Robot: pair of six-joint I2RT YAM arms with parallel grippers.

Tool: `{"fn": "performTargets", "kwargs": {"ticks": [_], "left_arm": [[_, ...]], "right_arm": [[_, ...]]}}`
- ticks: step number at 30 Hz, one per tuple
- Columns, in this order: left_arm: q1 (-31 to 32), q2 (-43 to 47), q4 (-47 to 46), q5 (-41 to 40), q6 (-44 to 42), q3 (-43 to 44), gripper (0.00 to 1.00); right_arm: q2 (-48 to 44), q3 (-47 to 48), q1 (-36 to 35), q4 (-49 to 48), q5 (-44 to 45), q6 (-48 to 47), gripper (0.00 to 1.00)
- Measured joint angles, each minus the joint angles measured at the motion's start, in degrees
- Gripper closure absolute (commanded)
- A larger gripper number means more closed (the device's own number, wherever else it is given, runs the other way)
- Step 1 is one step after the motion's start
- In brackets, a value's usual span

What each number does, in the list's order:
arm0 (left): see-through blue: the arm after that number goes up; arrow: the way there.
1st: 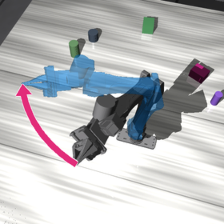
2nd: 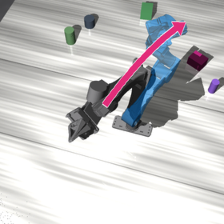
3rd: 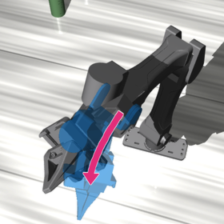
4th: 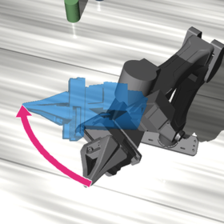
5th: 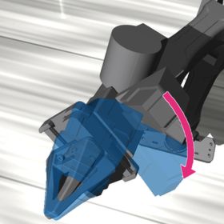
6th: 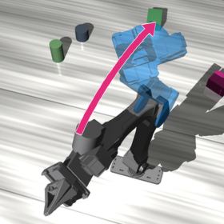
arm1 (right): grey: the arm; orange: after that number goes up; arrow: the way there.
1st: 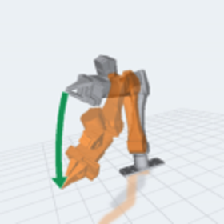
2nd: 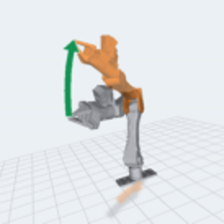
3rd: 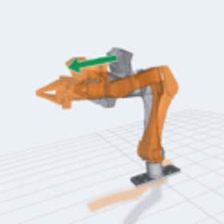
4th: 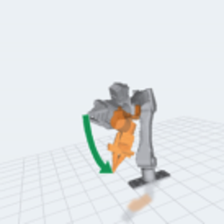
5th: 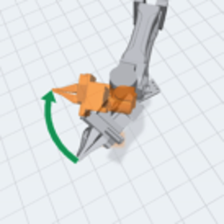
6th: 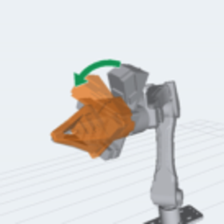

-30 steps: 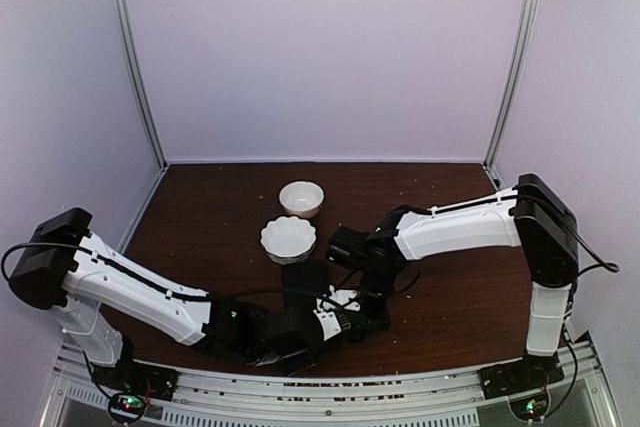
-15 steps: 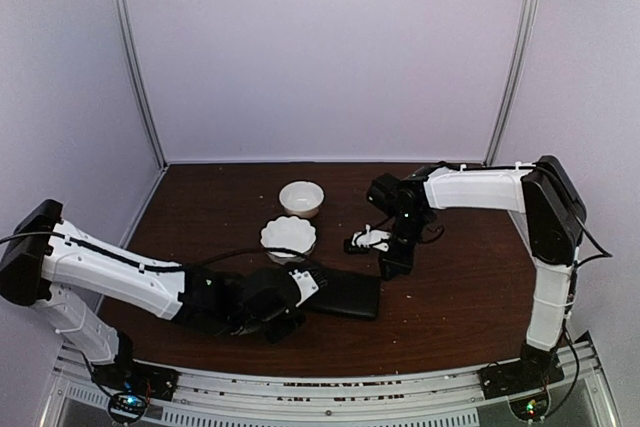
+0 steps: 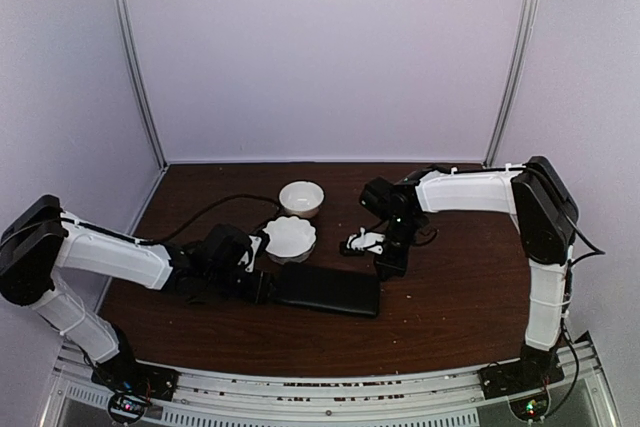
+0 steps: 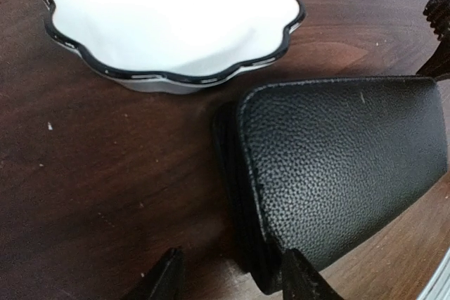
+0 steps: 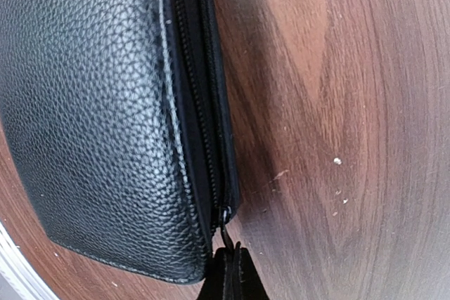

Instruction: Sort the hair-cutting tools

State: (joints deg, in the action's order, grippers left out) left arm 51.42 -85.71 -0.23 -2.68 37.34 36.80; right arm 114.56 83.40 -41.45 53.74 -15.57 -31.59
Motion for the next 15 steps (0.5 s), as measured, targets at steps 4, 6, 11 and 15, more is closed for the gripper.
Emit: {"fn": "performTargets", "kwargs": {"ticks": [4,6,11,15], "left_arm": [[-2.9,-1.8,-5.2,6.3,2.8,-1.1,0.51],[-3.7,-2.8,-7.2,8.1,3.3,-1.0,0.52],[-6.0,-6.0,-10.8,12.0,4.2,-0.5,0.58],[-7.1,-8.2,-12.7,14.4,4.7,0.4,0.70]], "right_arm": [[0.0,0.0,-0.1,0.0,0.0,0.1,1.00],[0.0,0.0,-0.1,-0.1,0.1,0.1,1.00],[0.0,0.0,-0.4,-0.2,0.7,0.1,1.00],[0.0,0.0,-0.5,-0.2,0.8,0.1,1.00]]}}
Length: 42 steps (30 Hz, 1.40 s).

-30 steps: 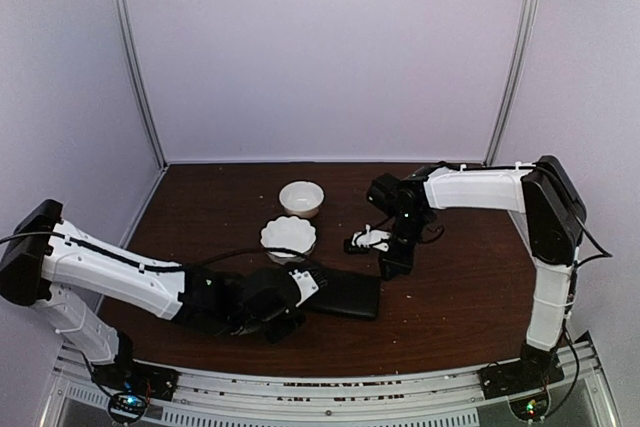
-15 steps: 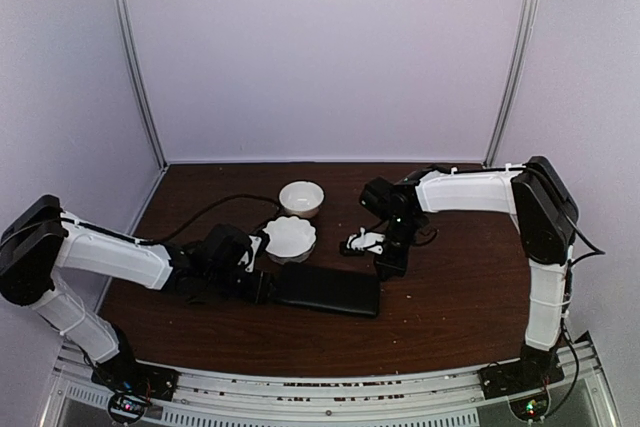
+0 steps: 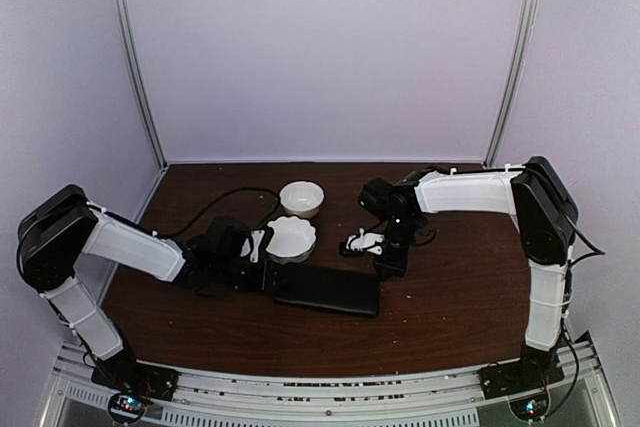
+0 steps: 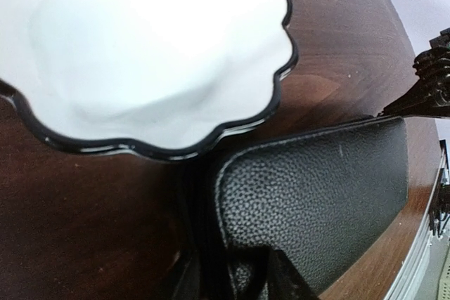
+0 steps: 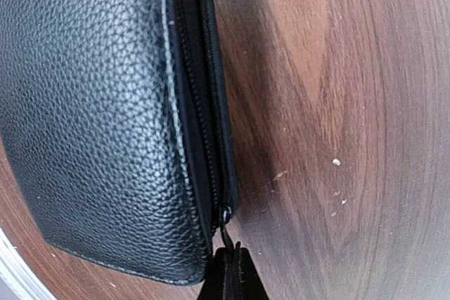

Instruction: Sort the hair-cutting tools

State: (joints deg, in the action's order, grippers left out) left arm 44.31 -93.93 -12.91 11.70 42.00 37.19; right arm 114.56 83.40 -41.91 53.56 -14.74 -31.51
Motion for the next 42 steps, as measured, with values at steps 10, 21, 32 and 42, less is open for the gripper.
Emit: {"fn": "performTargets", "kwargs": {"ticks": [10,21,32,42], "left_arm": [[-1.1,-1.3,-5.2,3.5,2.7,-0.1,1.00],[-0.5,10.2,-10.4,-1.8,9.5,-13.4,1.00],[-0.1,21.7,-11.6,-6.5,18.1,-24.4,1.00],[4.6,40.2,16.1,-18.9,8.9,-20.8,0.60]], "right_arm": [[0.0,0.0,-0.8,-0.6,0.0,0.0,1.00],[0.0,-0.2,-1.0,-2.7,-1.4,-0.2,1.00],[-1.6,-5.0,-6.1,-7.1,-5.0,1.2,1.00],[-1.6,-4.4,-10.0,-5.8,-4.7,1.4,1.00]]}}
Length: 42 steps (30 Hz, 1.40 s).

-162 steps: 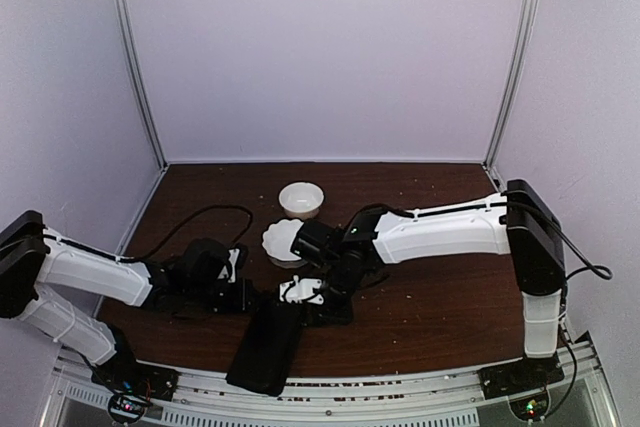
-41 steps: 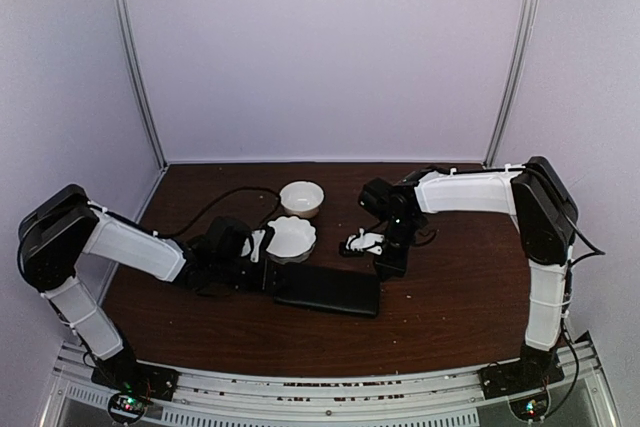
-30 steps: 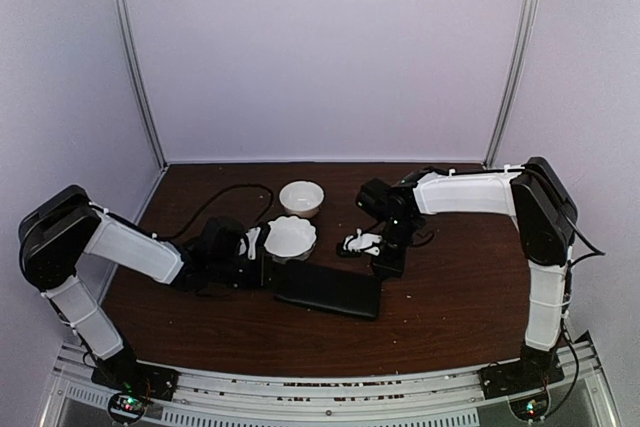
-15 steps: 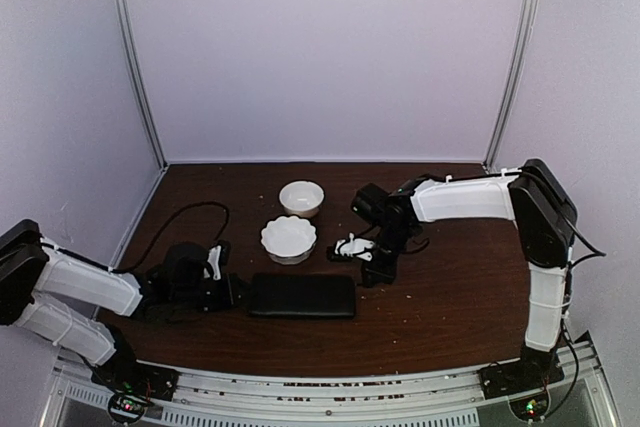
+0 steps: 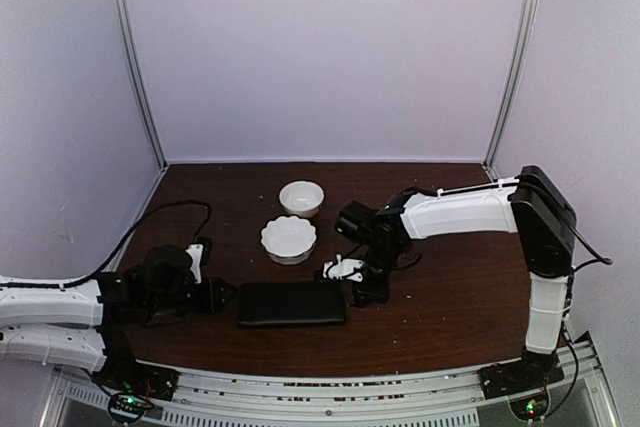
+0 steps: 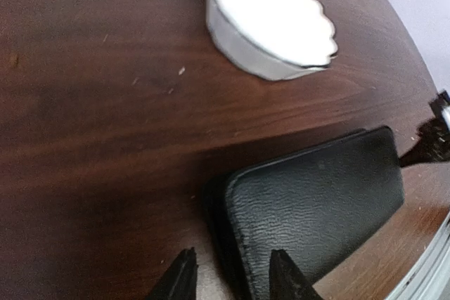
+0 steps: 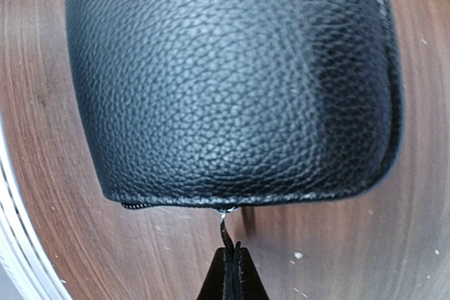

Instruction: Sort the hair-cutting tools

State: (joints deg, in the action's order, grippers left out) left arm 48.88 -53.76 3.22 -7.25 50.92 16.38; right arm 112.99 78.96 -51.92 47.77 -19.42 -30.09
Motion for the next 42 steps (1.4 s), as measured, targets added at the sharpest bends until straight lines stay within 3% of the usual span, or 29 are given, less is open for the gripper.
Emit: {"fn": "performTargets", "kwargs": {"ticks": [4,8,18,24,42], "left_arm": [[8.2,3.1,6.1,-6.0,-12.8,7.9,0.60],[14.8,-1.6,7.1,-8.3,-23.5,13.0,0.60],[29.1,-30.8,10.1,-14.1,-42.3,28.6,0.60],[30.8,-41.0,10.3,-17.9,-48.4,35.2,0.60],[31.0,-53.9,7.7,-23.6,-55.9,43.7,0.65]], "right_arm": [[0.3,1.4,1.0,1.1,0.0,0.0,1.00],[0.8,2.6,1.4,1.8,0.1,0.0,1.00],[1.4,2.6,1.5,2.1,0.0,0.1,1.00],[1.4,2.6,1.6,2.2,-0.3,0.1,1.00],[1.4,1.5,1.8,2.6,-4.5,-1.5,1.00]]}}
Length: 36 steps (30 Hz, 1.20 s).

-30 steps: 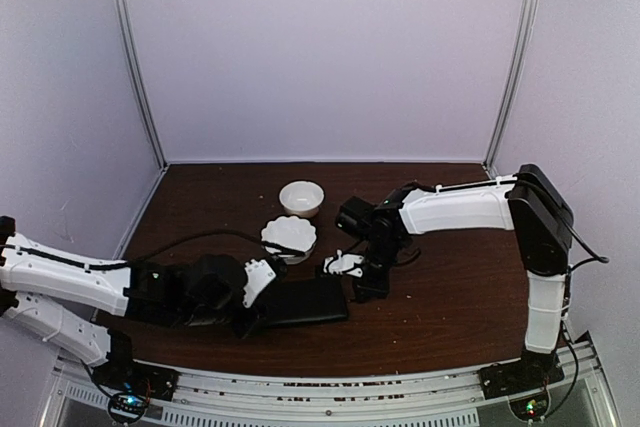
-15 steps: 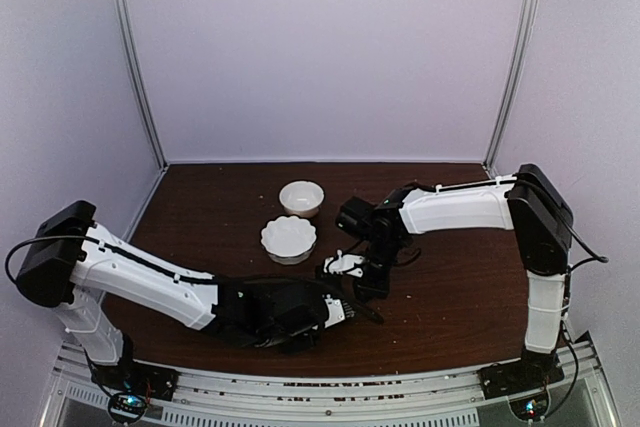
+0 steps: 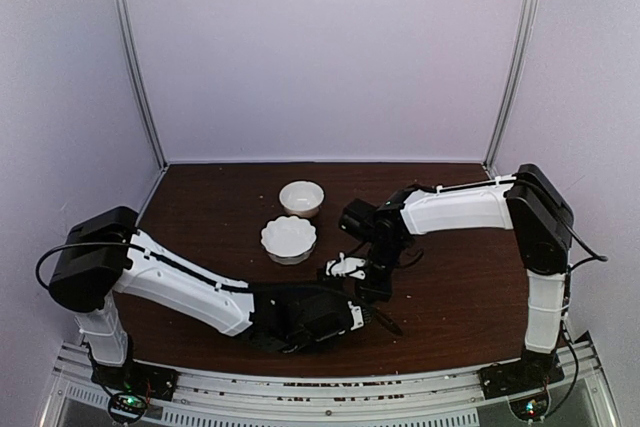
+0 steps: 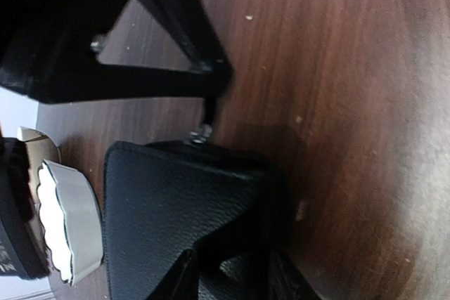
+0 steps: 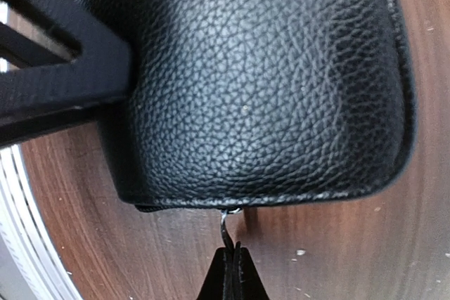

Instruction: Sort the hair-cutting tools

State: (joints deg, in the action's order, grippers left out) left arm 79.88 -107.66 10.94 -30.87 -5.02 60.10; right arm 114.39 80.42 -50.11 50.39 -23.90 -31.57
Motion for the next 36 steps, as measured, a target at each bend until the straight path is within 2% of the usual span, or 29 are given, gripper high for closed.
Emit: {"fn": "performTargets", "kwargs": {"ticks": [12,13,17,19,20,21,24,29,32,36], "left_arm": [[0.0,-0.7,-0.2,-1.2,1.0,0.7,0.68],[0.1,-0.7,-0.2,-1.2,1.0,0.7,0.66],[0.1,-0.6,-0.3,-1.3,1.2,0.7,0.58],[-0.2,-0.1,-0.3,-1.8,1.6,0.7,0.47],[-0.4,0.5,0.0,-2.3,1.7,0.5,0.41],[-0.5,1.3,0.4,-2.9,1.9,0.4,0.35],[-1.1,6.8,1.5,-6.2,2.5,-0.4,0.23],[-4.5,19.1,3.9,-10.5,3.9,-0.5,0.10],[-10.6,25.0,7.4,-11.3,6.3,-0.5,0.07],[-20.8,32.8,11.7,-11.4,8.0,-0.5,0.03]], "right_arm": [[0.0,-1.3,0.0,3.8,-7.6,-7.1,1.00],[0.1,-1.3,0.1,4.1,-7.9,-7.1,0.99],[0.1,-1.2,1.0,4.8,-9.2,-7.1,0.82],[-0.2,-1.2,2.1,6.9,-10.4,-7.1,0.66],[-0.6,-1.3,2.7,8.0,-11.0,-7.5,0.20],[-1.4,-1.3,3.4,9.1,-11.2,-7.4,0.02],[-4.9,-1.3,6.5,10.4,-11.5,-7.0,0.00],[-15.5,-1.1,13.3,10.4,-11.6,-5.2,0.00],[-21.7,-1.3,17.1,8.4,-10.3,-2.5,0.00],[-32.0,-3.7,22.7,0.4,-4.9,2.7,0.00]]}}
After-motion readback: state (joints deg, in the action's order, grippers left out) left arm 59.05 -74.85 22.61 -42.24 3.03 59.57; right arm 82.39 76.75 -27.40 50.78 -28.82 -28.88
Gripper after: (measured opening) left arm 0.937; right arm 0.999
